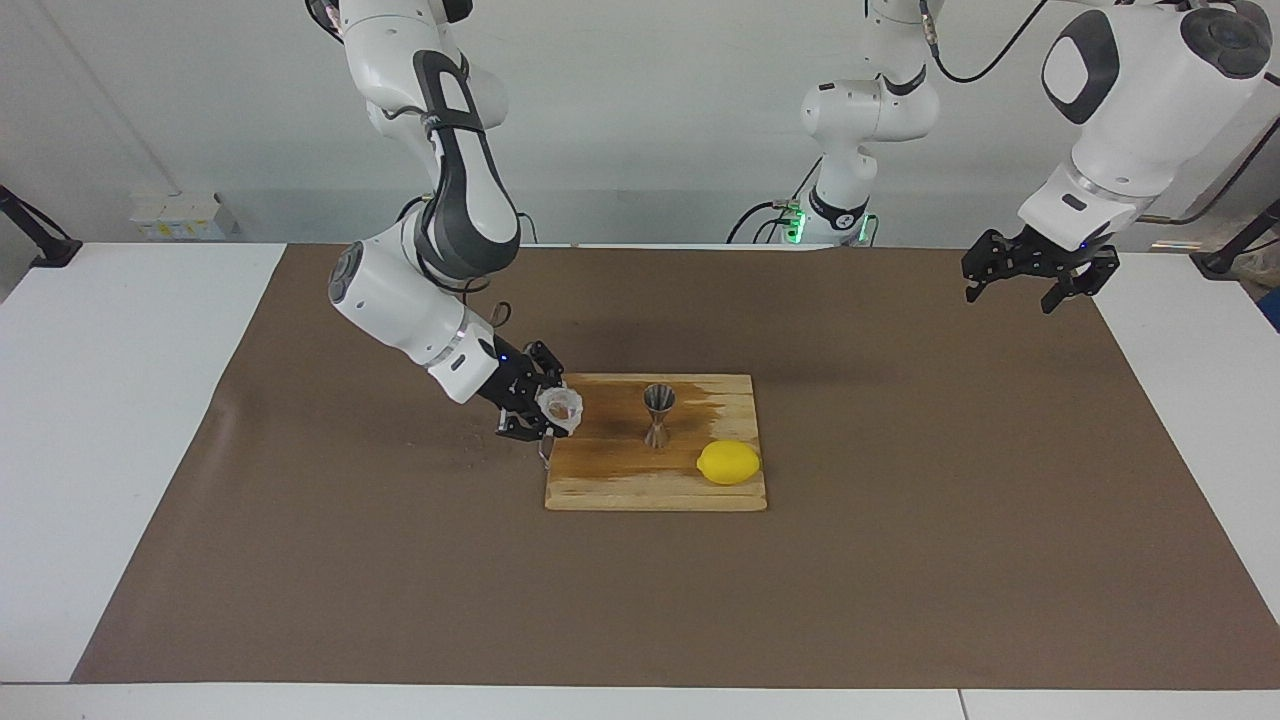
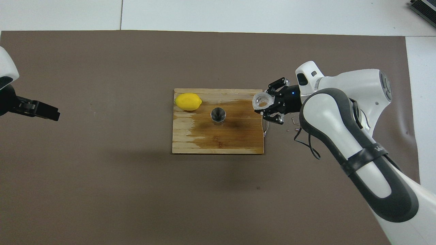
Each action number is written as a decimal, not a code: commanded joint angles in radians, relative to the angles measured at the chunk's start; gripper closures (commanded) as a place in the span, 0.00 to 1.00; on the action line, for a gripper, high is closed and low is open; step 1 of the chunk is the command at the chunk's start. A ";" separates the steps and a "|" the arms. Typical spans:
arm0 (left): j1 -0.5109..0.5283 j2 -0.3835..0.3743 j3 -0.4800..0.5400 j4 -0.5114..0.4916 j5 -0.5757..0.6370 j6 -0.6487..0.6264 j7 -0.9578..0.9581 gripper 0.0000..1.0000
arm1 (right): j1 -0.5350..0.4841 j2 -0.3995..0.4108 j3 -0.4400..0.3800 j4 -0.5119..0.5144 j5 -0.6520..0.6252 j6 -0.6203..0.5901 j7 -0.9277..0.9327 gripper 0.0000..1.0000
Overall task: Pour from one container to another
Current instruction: 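Lift the white cup with the right gripper over the metal cup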
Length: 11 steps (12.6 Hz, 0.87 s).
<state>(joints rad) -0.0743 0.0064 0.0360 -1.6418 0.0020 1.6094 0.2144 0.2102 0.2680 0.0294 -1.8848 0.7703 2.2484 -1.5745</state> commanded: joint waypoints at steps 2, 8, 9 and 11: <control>-0.015 -0.006 0.005 -0.004 0.013 -0.008 -0.015 0.00 | 0.073 -0.036 0.000 0.052 -0.202 -0.009 0.189 0.96; -0.001 -0.014 0.010 -0.004 0.013 -0.005 -0.015 0.00 | 0.199 -0.039 0.000 0.075 -0.471 0.033 0.320 0.96; -0.005 -0.014 0.010 -0.004 0.013 -0.005 -0.014 0.00 | 0.204 -0.039 0.000 0.075 -0.515 0.034 0.330 0.96; -0.008 -0.014 0.010 -0.004 0.013 -0.006 -0.013 0.00 | 0.215 -0.041 0.000 0.076 -0.633 0.043 0.346 0.95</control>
<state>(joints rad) -0.0730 0.0045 0.0428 -1.6411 0.0020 1.6099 0.2131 0.4171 0.2314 0.0301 -1.8099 0.2239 2.2757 -1.2573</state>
